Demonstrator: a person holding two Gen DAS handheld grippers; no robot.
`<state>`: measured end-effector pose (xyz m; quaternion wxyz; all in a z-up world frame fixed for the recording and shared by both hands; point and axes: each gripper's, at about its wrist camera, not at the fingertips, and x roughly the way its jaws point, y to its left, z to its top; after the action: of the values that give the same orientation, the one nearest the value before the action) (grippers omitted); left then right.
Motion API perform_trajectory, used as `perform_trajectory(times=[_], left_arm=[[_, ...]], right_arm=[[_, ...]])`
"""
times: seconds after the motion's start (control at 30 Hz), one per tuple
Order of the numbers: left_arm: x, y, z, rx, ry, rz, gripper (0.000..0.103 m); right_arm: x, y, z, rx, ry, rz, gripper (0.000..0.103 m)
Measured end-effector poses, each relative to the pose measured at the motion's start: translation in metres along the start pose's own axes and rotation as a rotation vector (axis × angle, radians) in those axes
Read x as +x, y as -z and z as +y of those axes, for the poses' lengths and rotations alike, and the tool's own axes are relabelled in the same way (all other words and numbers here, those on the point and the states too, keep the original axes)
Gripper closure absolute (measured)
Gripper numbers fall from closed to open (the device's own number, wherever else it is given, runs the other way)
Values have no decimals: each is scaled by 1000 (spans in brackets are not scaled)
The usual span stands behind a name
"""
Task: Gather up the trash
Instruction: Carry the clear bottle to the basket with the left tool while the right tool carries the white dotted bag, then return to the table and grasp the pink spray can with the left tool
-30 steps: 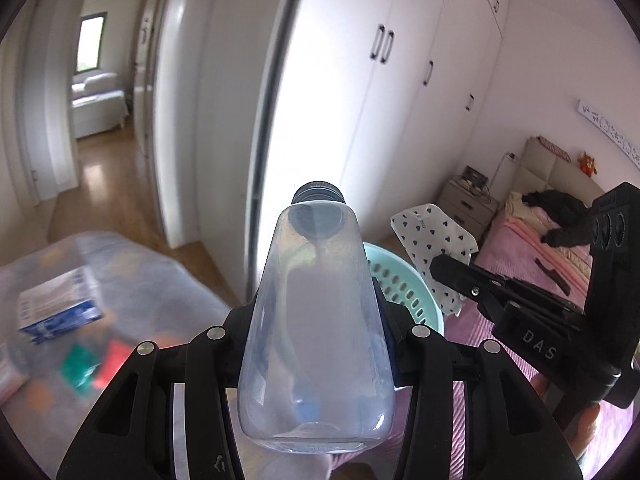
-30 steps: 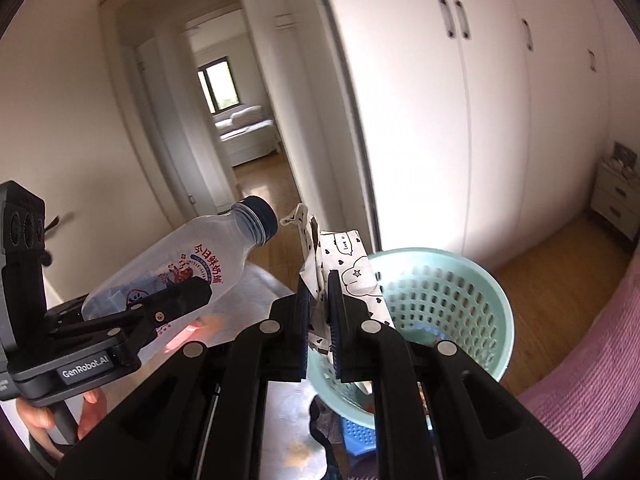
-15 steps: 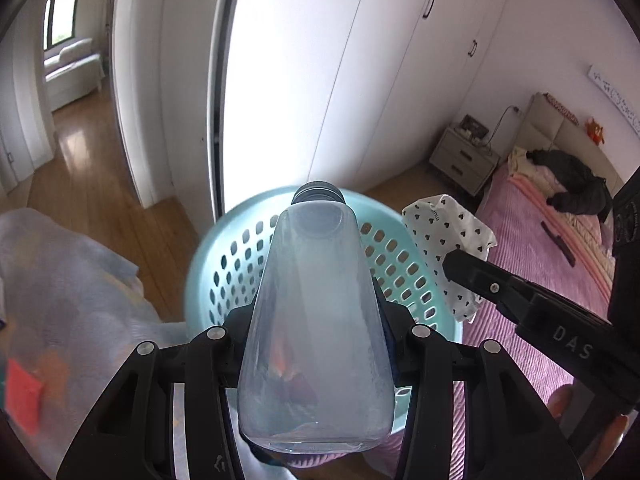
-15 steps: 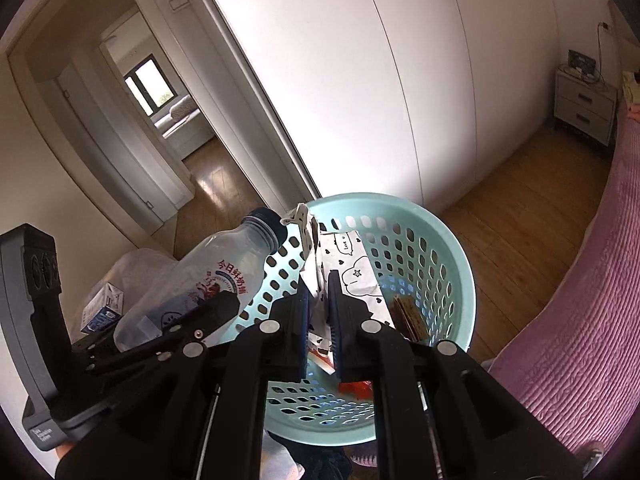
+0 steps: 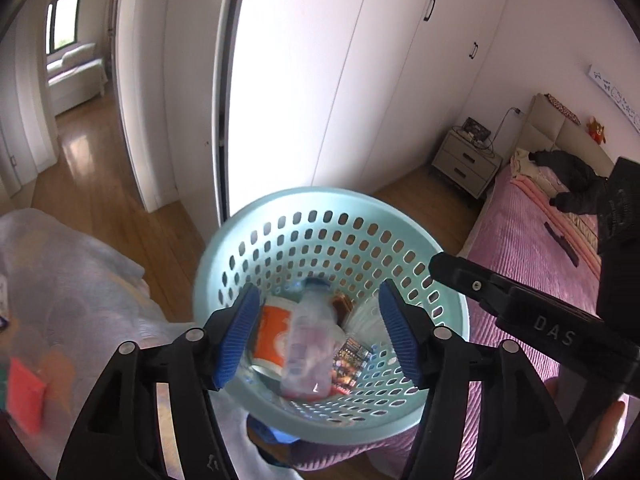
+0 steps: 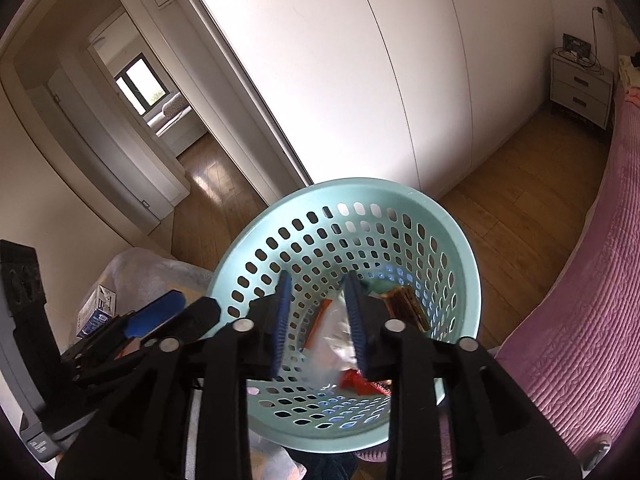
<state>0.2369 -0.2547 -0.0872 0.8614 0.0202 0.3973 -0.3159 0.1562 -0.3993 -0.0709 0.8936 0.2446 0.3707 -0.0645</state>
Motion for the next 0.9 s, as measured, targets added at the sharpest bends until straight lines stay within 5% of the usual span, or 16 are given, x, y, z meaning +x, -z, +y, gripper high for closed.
perform_trajectory(times=[0.1,0.53,0.9], left_arm=[[-14,1,1,-9,9,-19,41],[-88,20,23,-52,2,-117,40],[-155,47,89,-153,-111,-188,35]], right_arm=[[-8,3,6,-12,-10,-16,61],[-45,17,66,-122,-87,-61,53],[-36,53,146,-275,-172,-16,53]])
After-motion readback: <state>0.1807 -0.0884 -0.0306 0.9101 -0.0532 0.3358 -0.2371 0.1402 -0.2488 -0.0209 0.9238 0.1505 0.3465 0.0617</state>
